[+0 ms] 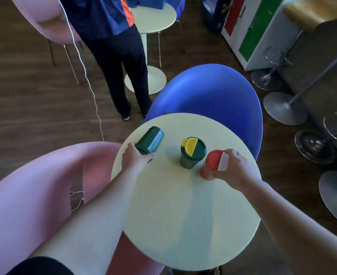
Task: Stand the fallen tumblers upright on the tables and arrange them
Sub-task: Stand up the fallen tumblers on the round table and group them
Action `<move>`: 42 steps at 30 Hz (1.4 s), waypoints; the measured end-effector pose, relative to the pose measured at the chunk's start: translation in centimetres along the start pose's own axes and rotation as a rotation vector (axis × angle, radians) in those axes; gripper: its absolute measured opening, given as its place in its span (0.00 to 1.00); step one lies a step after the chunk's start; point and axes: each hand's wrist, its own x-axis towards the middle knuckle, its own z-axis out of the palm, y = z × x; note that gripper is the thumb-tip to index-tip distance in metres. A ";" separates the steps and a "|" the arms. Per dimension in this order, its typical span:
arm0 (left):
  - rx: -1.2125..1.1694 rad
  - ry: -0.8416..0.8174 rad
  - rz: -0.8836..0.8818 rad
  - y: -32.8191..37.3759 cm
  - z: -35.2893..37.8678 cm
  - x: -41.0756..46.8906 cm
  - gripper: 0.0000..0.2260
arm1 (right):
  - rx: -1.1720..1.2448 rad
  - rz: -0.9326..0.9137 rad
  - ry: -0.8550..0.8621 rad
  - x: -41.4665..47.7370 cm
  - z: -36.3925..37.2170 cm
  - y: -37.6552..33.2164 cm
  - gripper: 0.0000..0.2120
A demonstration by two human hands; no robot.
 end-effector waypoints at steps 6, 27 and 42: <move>-0.126 0.118 0.140 0.5 -1.0 -3.4 0.37 | -0.008 -0.006 -0.012 0.0 -0.1 0.0 0.44; 0.033 0.158 0.471 4.8 6.5 -17.8 0.40 | 0.080 -0.187 -0.110 1.1 -0.5 3.2 0.46; 0.092 0.136 0.485 6.8 9.1 -18.3 0.43 | -0.092 -0.359 -0.206 2.9 -2.5 4.2 0.41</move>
